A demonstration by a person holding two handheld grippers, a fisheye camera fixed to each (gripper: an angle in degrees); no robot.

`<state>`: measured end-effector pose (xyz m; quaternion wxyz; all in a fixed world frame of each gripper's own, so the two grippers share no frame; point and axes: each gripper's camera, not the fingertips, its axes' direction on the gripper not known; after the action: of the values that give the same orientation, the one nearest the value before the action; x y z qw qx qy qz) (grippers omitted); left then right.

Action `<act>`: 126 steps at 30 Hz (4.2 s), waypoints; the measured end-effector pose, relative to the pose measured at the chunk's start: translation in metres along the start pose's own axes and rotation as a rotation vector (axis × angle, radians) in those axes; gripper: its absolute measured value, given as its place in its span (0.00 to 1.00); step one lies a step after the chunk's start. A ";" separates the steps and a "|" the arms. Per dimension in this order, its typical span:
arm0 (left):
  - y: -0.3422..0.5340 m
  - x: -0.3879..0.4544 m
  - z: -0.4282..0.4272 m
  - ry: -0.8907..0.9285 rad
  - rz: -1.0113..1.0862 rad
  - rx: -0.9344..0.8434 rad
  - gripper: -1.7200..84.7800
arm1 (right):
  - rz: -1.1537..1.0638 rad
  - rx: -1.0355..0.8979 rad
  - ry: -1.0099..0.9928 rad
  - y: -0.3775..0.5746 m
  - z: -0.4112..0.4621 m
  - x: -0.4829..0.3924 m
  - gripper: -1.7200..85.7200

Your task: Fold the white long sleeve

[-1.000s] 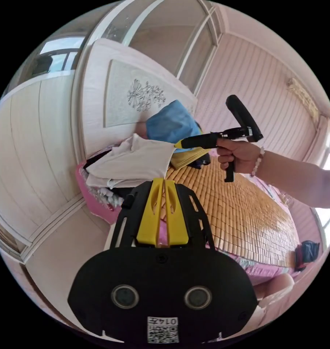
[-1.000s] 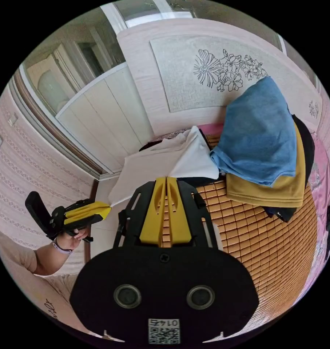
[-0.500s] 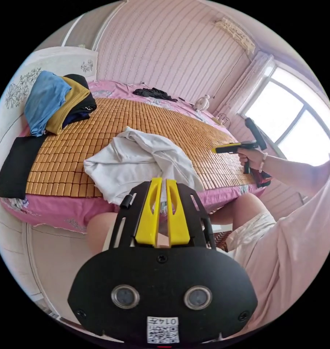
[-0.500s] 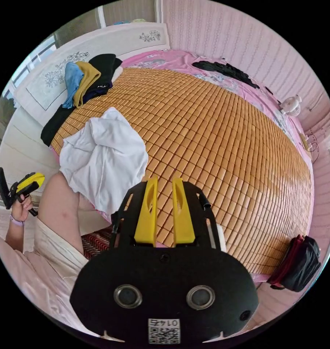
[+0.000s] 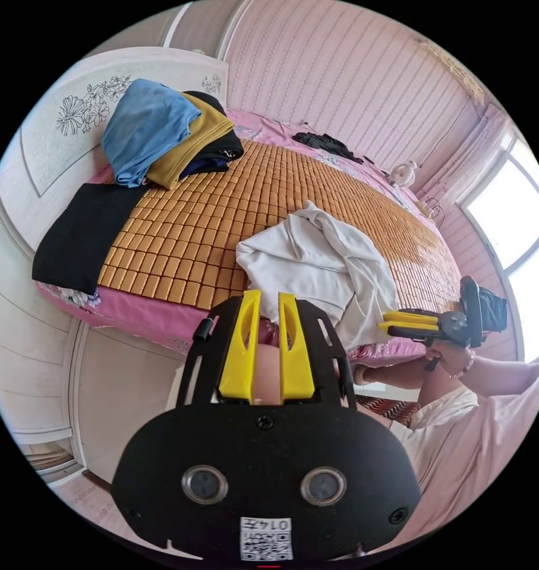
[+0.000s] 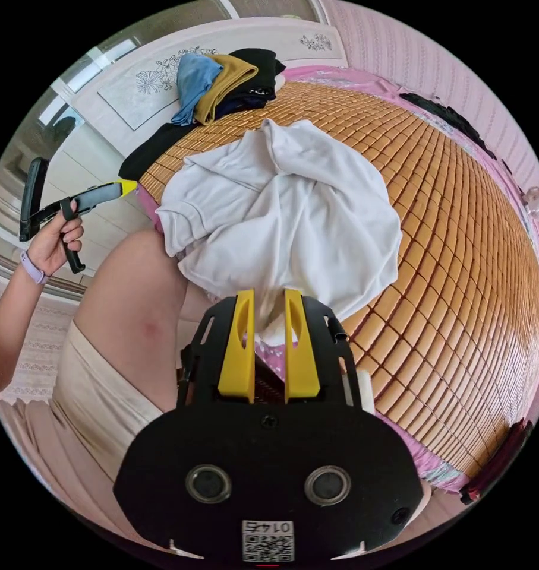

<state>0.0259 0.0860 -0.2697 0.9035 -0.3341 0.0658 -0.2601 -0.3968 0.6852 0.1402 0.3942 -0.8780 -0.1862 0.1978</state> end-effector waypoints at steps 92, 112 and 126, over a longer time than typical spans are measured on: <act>-0.173 0.301 0.314 0.153 0.578 -0.404 0.01 | 0.743 0.340 -0.169 0.403 -0.110 0.217 0.02; -0.083 0.234 0.234 0.147 0.374 -0.474 0.12 | 0.639 0.050 -0.102 0.332 -0.064 0.198 0.03; -0.154 0.244 0.144 0.200 0.378 -0.182 0.08 | 0.685 0.037 0.002 0.295 -0.070 0.247 0.03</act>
<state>0.2107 -0.0564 -0.0475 0.8914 -0.3684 0.2396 -0.1110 -0.1012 0.5778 -0.0923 0.3208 -0.8823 0.1237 0.3214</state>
